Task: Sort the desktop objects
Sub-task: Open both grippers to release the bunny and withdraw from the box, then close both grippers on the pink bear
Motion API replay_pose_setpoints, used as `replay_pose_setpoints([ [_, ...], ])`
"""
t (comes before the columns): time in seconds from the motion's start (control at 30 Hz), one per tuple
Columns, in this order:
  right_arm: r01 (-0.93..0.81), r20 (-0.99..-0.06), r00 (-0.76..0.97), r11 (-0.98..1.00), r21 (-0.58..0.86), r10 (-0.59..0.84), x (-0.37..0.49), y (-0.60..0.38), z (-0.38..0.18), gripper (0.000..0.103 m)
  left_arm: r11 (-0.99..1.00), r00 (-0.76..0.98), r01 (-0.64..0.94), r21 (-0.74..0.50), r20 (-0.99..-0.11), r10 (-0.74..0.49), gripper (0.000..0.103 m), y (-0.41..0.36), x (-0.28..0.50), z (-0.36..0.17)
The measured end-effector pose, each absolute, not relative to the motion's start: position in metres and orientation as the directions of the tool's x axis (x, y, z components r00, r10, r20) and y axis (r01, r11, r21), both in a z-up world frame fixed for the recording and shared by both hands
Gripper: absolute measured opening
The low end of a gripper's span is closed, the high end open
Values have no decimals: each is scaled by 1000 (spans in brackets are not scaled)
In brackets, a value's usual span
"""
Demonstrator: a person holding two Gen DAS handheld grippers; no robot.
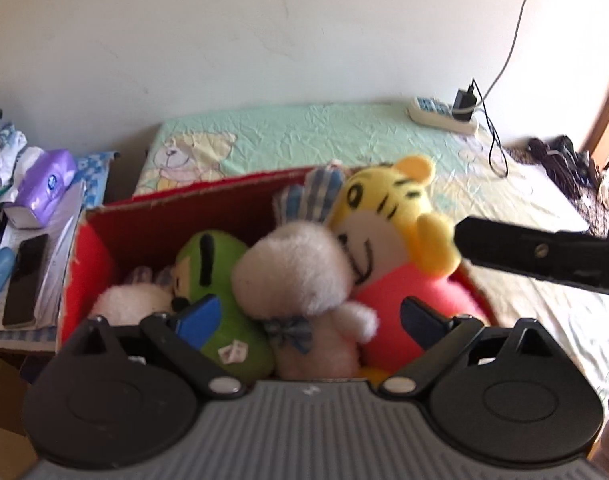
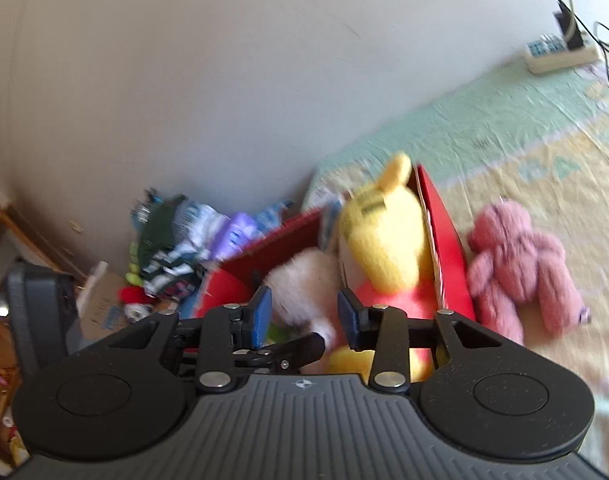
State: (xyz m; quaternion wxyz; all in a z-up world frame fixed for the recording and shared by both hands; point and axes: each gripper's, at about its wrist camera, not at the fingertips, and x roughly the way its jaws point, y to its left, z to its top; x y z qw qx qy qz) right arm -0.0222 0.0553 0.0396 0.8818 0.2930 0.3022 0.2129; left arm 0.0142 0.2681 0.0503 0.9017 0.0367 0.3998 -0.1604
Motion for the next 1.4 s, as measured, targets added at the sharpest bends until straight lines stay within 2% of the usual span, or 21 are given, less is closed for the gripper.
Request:
replay_pose_setpoints([
  [0.13,-228,-354,741,711,666,570,-22,25,49,41,955,655,291,-58,-716,-243,93,247,10,63],
  [0.3,-199,-354,748,698,688,562,-21,-17,46,41,946,693,308,-102,-658,-297,93,216,-1,81],
  [0.43,-100,-419,758,723,684,501,-18,-56,30,47,922,685,358,-149,-629,-367,93,183,-6,82],
  [0.6,-15,-518,700,735,677,492,0,-90,-6,47,911,647,373,-174,-655,-390,90,150,-8,65],
  [0.83,-50,-591,588,754,655,552,37,-89,-52,49,923,632,303,-239,-675,-382,90,144,-9,63],
  [1.0,-104,-583,539,735,670,608,54,-78,-73,49,924,626,267,-273,-680,-382,91,138,-6,62],
  [1.03,-105,-595,531,743,661,604,57,-74,-76,48,926,624,265,-269,-684,-377,91,134,-5,62],
  [1.1,-110,-607,507,745,658,612,64,-70,-86,39,924,612,270,-271,-692,-382,91,127,-3,60],
  [1.13,-104,-614,501,746,657,610,67,-72,-90,28,919,604,278,-279,-693,-393,91,122,-2,59],
  [1.27,-104,-576,505,708,699,643,56,-98,-88,27,900,570,326,-291,-699,-432,91,98,4,51],
  [1.4,-89,-595,519,731,676,614,26,-137,-77,27,878,503,380,-290,-732,-460,92,69,10,28],
])
